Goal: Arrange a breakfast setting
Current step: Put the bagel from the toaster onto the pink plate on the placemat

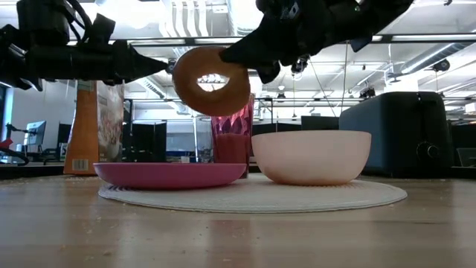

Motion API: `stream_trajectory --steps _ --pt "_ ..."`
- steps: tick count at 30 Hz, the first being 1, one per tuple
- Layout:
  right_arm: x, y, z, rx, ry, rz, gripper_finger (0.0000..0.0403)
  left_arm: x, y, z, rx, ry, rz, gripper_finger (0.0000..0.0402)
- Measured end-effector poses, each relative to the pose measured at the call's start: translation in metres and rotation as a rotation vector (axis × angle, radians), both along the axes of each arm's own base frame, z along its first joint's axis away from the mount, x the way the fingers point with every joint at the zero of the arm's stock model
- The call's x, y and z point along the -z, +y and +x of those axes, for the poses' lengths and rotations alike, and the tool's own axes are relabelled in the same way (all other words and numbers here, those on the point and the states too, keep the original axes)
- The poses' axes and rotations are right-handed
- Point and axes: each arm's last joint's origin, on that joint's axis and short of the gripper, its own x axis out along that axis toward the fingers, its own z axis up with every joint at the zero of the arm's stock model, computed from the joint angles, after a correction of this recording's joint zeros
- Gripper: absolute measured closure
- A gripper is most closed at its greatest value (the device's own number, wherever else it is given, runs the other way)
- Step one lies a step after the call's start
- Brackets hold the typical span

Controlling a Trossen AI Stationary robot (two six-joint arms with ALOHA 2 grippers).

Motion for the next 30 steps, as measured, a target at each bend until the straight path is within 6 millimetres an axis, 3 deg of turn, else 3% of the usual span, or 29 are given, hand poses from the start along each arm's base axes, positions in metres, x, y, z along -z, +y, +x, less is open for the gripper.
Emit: stream_trajectory --steps 12,30 --pt "0.017 0.002 0.005 -0.03 0.034 -0.061 0.0374 0.001 0.0 0.0 0.0 0.01 -0.002 0.0141" --pt "0.013 0.002 0.006 -0.032 -0.015 -0.094 0.0358 0.001 0.0 0.0 0.0 0.011 -0.002 0.0141"
